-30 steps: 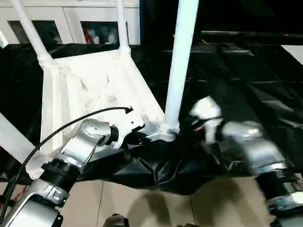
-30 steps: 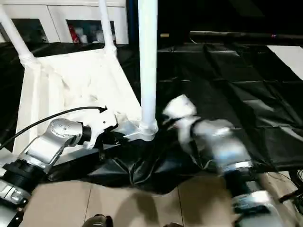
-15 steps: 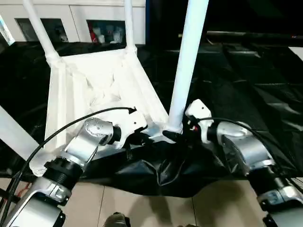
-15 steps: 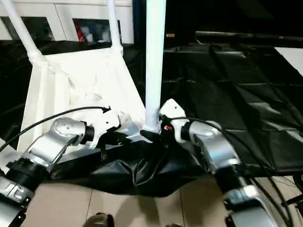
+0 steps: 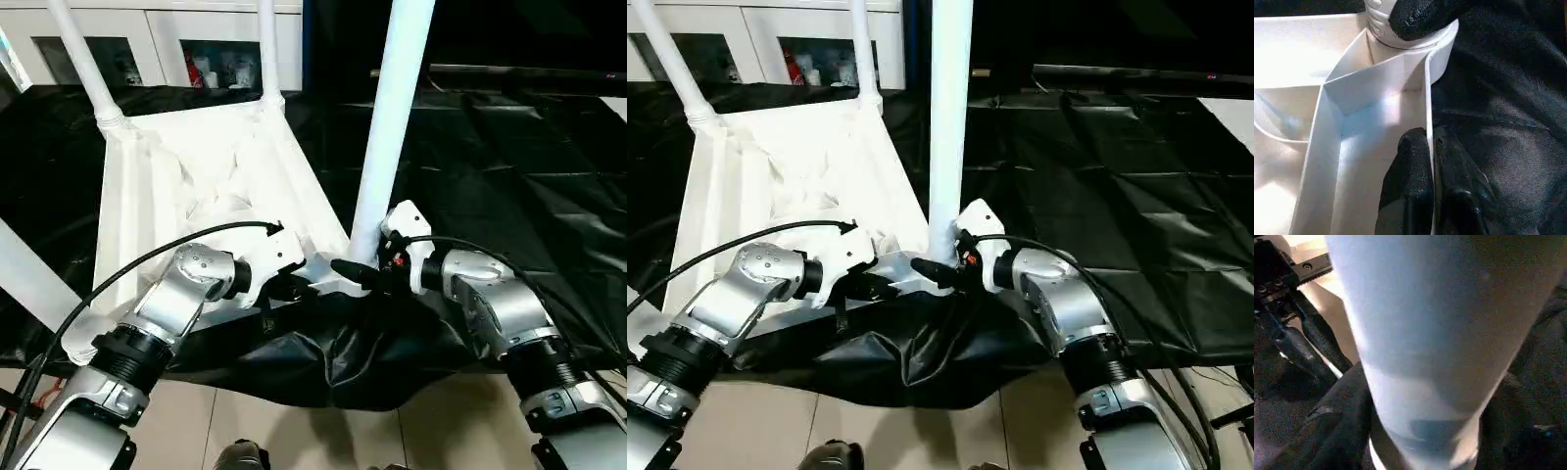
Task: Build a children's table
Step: Rotate leg to tighten
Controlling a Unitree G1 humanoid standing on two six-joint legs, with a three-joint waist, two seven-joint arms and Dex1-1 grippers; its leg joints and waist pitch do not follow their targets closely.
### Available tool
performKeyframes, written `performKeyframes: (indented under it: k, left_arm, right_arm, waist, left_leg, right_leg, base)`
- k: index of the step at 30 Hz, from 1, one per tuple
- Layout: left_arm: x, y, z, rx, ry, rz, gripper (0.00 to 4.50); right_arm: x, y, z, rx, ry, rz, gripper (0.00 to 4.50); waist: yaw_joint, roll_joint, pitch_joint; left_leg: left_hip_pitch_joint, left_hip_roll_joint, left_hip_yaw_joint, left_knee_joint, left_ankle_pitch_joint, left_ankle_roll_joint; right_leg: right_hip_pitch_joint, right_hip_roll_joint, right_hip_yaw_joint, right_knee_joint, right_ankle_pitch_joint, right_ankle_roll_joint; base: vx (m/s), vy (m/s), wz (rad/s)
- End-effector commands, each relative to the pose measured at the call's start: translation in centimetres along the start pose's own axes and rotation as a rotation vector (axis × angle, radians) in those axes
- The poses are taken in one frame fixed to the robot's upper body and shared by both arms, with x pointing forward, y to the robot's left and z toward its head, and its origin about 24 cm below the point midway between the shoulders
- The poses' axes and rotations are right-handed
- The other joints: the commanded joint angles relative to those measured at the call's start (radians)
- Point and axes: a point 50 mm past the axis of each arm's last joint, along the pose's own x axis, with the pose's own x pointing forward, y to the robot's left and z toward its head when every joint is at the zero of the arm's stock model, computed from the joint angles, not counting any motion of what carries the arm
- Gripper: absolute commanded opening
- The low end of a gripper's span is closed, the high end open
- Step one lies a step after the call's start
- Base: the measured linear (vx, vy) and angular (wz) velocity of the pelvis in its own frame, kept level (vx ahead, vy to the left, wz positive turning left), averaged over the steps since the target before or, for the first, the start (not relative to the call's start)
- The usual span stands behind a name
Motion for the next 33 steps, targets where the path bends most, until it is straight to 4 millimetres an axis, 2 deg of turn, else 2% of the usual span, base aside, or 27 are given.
performKeyframes:
  k: [1,10,14,16,20,21,22,23,24,25,27,28,31,33]
  left_arm:
    - [0.7,-0.5,0.6,0.016,-0.041,-0.052,0.00]
    - [0.6,-0.5,0.5,-0.008,-0.055,-0.041,0.00]
    - [1.2,0.3,1.3,-0.058,-0.089,0.059,0.00]
    - [2.1,1.4,2.4,-0.123,-0.119,0.181,0.00]
    - [4.0,2.1,4.8,-0.178,-0.171,0.290,0.00]
    - [4.4,2.0,5.3,-0.165,-0.175,0.296,0.00]
    - [4.7,2.0,5.6,-0.147,-0.176,0.298,0.00]
    - [5.0,1.8,5.8,-0.126,-0.174,0.292,0.00]
    - [5.3,1.6,6.0,-0.112,-0.174,0.284,0.00]
    - [5.5,1.4,6.1,-0.099,-0.177,0.277,0.00]
    - [5.7,0.9,6.3,-0.048,-0.183,0.251,0.00]
    - [5.7,0.9,6.3,-0.048,-0.183,0.251,0.00]
    - [5.6,0.8,5.8,-0.024,-0.167,0.226,0.00]
    - [5.1,0.7,5.2,0.002,-0.165,0.202,0.00]
  right_arm:
    - [-0.1,0.0,-0.9,0.033,0.014,-0.005,2.72]
    - [-0.1,0.0,-1.7,0.049,0.029,-0.028,2.62]
    - [0.1,-0.5,-2.0,0.093,0.005,-0.143,2.62]
    - [0.8,-0.9,-2.4,0.194,-0.007,-0.305,2.62]
    - [2.6,-0.5,-2.5,0.339,-0.045,-0.495,2.61]
    - [3.2,-0.3,-2.4,0.357,-0.044,-0.520,2.61]
    - [3.5,-0.2,-2.3,0.360,-0.041,-0.535,2.61]
    - [4.0,0.1,-2.1,0.346,-0.042,-0.539,2.61]
    - [4.4,0.4,-1.9,0.340,-0.046,-0.533,2.95]
    - [4.7,0.6,-1.7,0.342,-0.057,-0.528,2.95]
    - [5.2,1.2,-1.0,0.377,-0.112,-0.464,3.32]
    - [5.2,1.2,-1.0,0.377,-0.112,-0.464,3.34]
    - [5.1,1.3,-0.6,0.303,-0.103,-0.447,3.49]
    - [4.3,1.2,0.0,0.220,-0.106,-0.380,3.66]
  waist:
    - [-0.008,-0.001,-0.059]
    - [-0.009,-0.001,-0.057]
    - [-0.012,-0.005,-0.056]
    - [-0.014,-0.003,-0.056]
    - [-0.013,-0.002,-0.058]
    - [-0.013,0.002,-0.062]
    - [-0.014,-0.001,-0.062]
    - [-0.012,0.006,-0.065]
    - [-0.015,0.002,-0.065]
    - [-0.014,0.003,-0.068]
    - [-0.013,0.002,-0.070]
    - [-0.013,0.002,-0.070]
    - [-0.014,0.005,-0.068]
    - [-0.013,0.001,-0.068]
  left_leg:
    - [0.028,0.013,0.001,-0.075,-0.324,-0.007]
    - [0.027,0.014,0.002,-0.080,-0.323,-0.007]
    - [0.028,0.013,0.002,-0.083,-0.330,-0.015]
    - [0.029,0.012,0.005,-0.083,-0.315,-0.015]
    - [0.031,0.010,0.005,-0.083,-0.309,-0.027]
    - [0.027,0.010,0.002,-0.084,-0.290,-0.030]
    - [0.023,0.008,0.002,-0.084,-0.278,-0.028]
    - [0.025,0.008,0.003,-0.081,-0.262,-0.027]
    - [0.022,0.006,0.004,-0.080,-0.246,-0.022]
    - [0.022,0.006,0.004,-0.078,-0.227,-0.013]
    - [0.021,0.006,0.005,-0.076,-0.201,0.003]
    - [0.021,0.006,0.006,-0.076,-0.195,0.008]
    - [0.023,0.008,0.005,-0.079,-0.217,0.005]
    - [0.024,0.009,0.006,-0.080,-0.232,0.004]
  right_leg:
    - [0.028,-0.035,0.030,-0.096,-0.234,-0.195]
    - [0.028,-0.037,0.030,-0.101,-0.254,-0.190]
    - [0.028,-0.038,0.030,-0.104,-0.286,-0.183]
    - [0.025,-0.037,0.032,-0.106,-0.276,-0.185]
    - [0.022,-0.038,0.033,-0.110,-0.277,-0.176]
    - [0.030,-0.038,0.030,-0.106,-0.247,-0.175]
    - [0.032,-0.036,0.029,-0.106,-0.229,-0.171]
    - [0.031,-0.035,0.029,-0.103,-0.187,-0.172]
    - [0.034,-0.033,0.029,-0.102,-0.145,-0.172]
    - [0.038,-0.034,0.028,-0.098,-0.106,-0.175]
    - [0.042,-0.033,0.027,-0.094,-0.054,-0.181]
    - [0.042,-0.031,0.026,-0.094,-0.043,-0.184]
    - [0.041,-0.031,0.025,-0.097,-0.068,-0.189]
    - [0.043,-0.032,0.026,-0.101,-0.094,-0.181]
  base:
    - [0.000,0.000,0.00]
    - [0.000,0.000,0.00]
    - [0.000,0.000,0.00]
    - [0.000,0.000,0.00]
    - [0.000,0.000,0.00]
    - [0.000,0.000,0.00]
    - [0.000,0.000,0.00]
    - [0.000,0.000,0.00]
    - [0.000,0.000,0.00]
    - [0.000,0.000,0.00]
    - [0.000,0.000,0.00]
    - [0.000,0.000,0.00]
    - [0.000,0.000,0.00]
    - [0.000,0.000,0.00]
